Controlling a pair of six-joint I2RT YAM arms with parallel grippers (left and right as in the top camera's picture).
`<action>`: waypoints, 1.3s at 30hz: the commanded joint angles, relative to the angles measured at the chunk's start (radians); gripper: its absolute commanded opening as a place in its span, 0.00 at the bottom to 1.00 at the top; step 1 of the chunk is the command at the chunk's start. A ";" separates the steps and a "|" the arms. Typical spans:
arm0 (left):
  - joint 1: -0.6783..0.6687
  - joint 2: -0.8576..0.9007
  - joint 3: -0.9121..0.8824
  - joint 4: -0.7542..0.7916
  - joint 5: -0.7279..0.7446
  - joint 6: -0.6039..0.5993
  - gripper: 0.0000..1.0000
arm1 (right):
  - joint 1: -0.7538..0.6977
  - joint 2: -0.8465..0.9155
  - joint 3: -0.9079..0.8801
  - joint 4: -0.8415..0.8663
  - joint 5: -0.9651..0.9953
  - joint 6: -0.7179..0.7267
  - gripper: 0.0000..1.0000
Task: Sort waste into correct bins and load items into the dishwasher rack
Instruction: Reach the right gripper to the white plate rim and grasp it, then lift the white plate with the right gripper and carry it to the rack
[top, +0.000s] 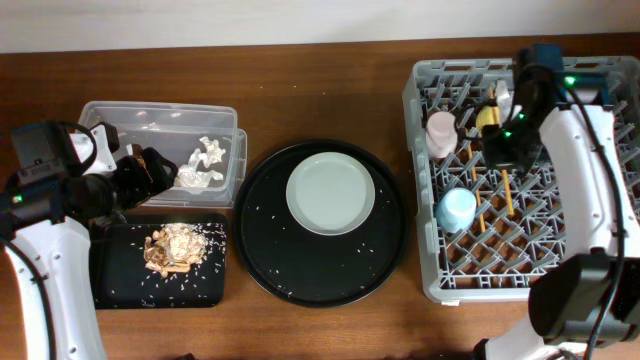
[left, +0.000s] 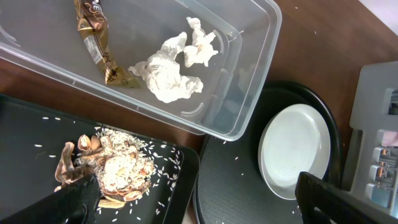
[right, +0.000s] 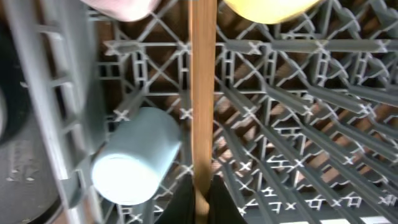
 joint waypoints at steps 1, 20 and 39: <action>0.005 -0.019 -0.005 0.002 -0.007 0.006 1.00 | -0.002 0.027 -0.005 0.017 0.063 -0.100 0.04; 0.005 -0.019 -0.005 0.001 -0.007 0.006 1.00 | -0.002 0.145 -0.005 0.066 0.089 -0.103 0.22; 0.005 -0.019 -0.005 0.001 -0.007 0.006 1.00 | 0.275 0.145 -0.001 0.125 -0.665 0.142 0.28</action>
